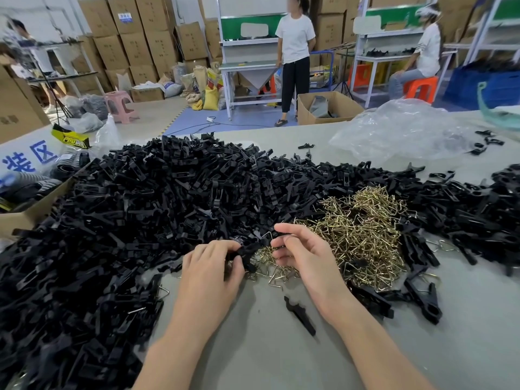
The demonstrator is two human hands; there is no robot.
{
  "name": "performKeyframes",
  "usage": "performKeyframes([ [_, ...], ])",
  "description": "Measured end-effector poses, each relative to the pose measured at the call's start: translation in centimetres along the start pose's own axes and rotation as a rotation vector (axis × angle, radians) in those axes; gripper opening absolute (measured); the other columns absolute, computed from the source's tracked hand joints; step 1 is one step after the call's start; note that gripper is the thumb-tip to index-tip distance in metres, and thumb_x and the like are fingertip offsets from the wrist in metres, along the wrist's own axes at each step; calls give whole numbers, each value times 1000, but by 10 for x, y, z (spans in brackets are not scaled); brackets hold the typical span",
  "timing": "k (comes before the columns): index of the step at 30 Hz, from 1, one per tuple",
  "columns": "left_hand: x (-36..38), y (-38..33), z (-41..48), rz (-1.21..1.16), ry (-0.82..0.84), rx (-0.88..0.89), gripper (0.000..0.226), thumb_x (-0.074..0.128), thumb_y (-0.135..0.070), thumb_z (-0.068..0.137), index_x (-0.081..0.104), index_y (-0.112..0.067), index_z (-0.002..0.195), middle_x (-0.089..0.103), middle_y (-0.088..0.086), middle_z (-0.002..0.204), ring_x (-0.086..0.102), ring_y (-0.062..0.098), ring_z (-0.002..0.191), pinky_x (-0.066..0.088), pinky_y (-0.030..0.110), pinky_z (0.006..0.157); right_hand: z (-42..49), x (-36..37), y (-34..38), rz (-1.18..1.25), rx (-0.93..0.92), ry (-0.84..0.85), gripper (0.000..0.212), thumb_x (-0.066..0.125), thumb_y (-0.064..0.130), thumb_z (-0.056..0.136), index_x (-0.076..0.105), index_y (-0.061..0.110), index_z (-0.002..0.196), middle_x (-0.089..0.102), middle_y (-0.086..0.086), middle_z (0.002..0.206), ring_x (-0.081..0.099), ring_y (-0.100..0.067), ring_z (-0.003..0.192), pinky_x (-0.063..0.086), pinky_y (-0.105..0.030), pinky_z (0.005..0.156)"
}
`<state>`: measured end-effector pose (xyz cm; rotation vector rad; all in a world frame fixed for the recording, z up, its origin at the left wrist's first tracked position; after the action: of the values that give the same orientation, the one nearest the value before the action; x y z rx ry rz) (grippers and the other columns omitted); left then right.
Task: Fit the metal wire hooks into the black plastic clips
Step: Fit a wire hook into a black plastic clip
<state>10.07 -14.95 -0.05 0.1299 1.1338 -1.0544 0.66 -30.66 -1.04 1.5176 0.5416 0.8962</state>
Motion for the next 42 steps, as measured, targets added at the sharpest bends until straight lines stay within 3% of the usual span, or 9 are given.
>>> performKeyframes([
  [10,-1,-17,-6,25,62,226,16,70,-26,89,67,-26,105,63,-18,102,52,9,97,39,28,86,0,1,-1,-34,-10,9,27,48,3,103,71,15,111,73,-3,90,67,-12,79,56,-23,74],
  [18,5,-31,-10,-22,126,242,17,73,-21,87,66,-25,102,65,-14,99,59,9,90,48,26,76,-1,1,0,-99,-26,-3,28,48,2,103,72,15,110,73,-4,95,67,-11,81,58,-24,76],
  [21,9,-28,-11,-124,143,171,16,67,-22,91,63,-26,106,62,-18,101,56,1,92,44,16,79,-1,2,1,-78,-28,-18,27,49,3,103,72,15,110,74,-3,95,68,-8,81,57,-22,73],
  [24,4,-17,-7,-359,59,-72,16,68,-20,89,62,-32,98,66,-22,89,60,-5,88,41,4,75,0,0,1,-23,-26,-51,25,51,8,104,71,19,112,73,-2,103,70,-6,85,57,-20,73],
  [27,0,-8,-4,-651,-18,-312,11,69,-22,89,65,-31,93,71,-14,88,65,-2,77,45,8,70,-1,3,0,-65,-21,28,25,52,18,105,68,24,123,72,3,117,70,-6,103,57,-21,87],
  [30,4,-6,-4,-895,45,-456,8,69,-22,91,68,-26,98,73,1,81,65,8,71,54,21,72,-9,20,-4,-89,48,276,25,52,23,106,71,25,121,74,2,118,70,-14,111,55,-26,95],
  [35,5,-11,-7,-1095,53,-519,8,65,-12,95,67,-13,103,76,3,85,70,12,73,58,22,68,-14,23,3,10,51,306,18,62,29,100,77,21,107,75,-12,111,71,-21,104,58,-27,88],
  [37,3,-6,-7,-1017,-23,-525,9,67,-14,94,65,-18,102,76,3,91,72,14,80,59,24,71,-14,21,7,43,63,262,12,68,36,93,77,27,94,76,-7,110,73,-20,101,58,-20,74],
  [42,-5,-10,-7,-832,-69,-363,18,73,-21,90,64,-35,99,70,-7,87,62,6,77,47,17,73,-11,14,7,79,56,181,17,73,40,83,69,27,73,77,-8,94,73,-21,84,60,-28,77],
])
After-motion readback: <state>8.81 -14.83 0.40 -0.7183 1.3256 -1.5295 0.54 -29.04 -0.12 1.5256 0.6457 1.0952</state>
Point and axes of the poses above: each hand's wrist, its own z-axis towards the middle knuckle, its own x-axis out of the palm, y = z × x, the point moved 5 cm from there along z, towards the middle knuckle
